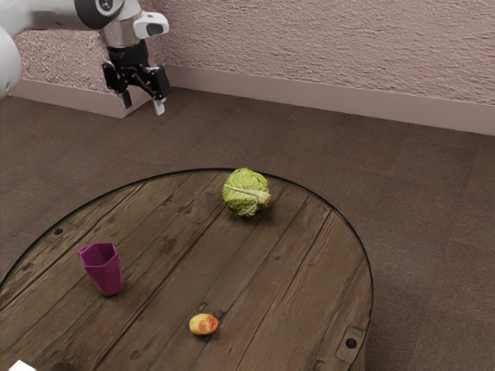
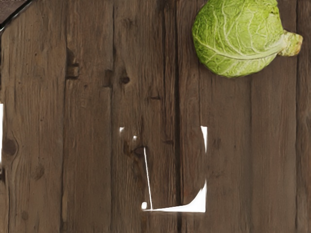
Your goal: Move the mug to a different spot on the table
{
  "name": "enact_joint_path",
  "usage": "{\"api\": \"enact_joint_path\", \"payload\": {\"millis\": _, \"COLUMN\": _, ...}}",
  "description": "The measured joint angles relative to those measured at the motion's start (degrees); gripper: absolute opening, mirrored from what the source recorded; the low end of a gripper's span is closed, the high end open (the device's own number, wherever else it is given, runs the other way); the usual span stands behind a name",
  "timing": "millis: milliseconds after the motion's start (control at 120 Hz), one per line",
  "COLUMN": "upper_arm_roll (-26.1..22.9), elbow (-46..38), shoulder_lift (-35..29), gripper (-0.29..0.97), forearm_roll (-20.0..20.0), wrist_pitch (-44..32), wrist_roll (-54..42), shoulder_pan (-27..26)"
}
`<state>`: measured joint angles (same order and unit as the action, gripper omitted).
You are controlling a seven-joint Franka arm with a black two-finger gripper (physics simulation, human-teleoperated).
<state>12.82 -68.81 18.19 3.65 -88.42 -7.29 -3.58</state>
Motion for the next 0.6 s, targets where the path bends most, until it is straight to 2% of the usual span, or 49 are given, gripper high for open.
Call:
{"api": "enact_joint_path", "payload": {"millis": 92, "upper_arm_roll": 0.7, "elbow": -1.9, "shoulder_lift": -0.7, "gripper": 0.66, "forearm_roll": 0.0, "wrist_pitch": -0.3, "wrist_roll": -0.1, "shoulder_pan": 0.0}}
{"api": "enact_joint_path", "payload": {"millis": 192, "upper_arm_roll": 1.2, "elbow": -11.4, "shoulder_lift": -6.7, "gripper": 0.66, "forearm_roll": -0.6, "wrist_pitch": -2.5, "wrist_roll": 5.3, "shoulder_pan": 0.6}}
{"api": "enact_joint_path", "payload": {"millis": 317, "upper_arm_roll": 3.3, "elbow": -24.1, "shoulder_lift": -12.3, "gripper": 0.66, "forearm_roll": -1.3, "wrist_pitch": -9.8, "wrist_roll": 15.0, "shoulder_pan": 1.5}}
{"api": "enact_joint_path", "payload": {"millis": 458, "upper_arm_roll": 5.0, "elbow": -34.1, "shoulder_lift": -15.0, "gripper": 0.66, "forearm_roll": -2.0, "wrist_pitch": -19.0, "wrist_roll": 24.8, "shoulder_pan": 2.7}}
{"api": "enact_joint_path", "payload": {"millis": 600, "upper_arm_roll": 8.2, "elbow": -41.1, "shoulder_lift": -16.5, "gripper": 0.66, "forearm_roll": -2.0, "wrist_pitch": -24.2, "wrist_roll": 35.4, "shoulder_pan": 3.2}}
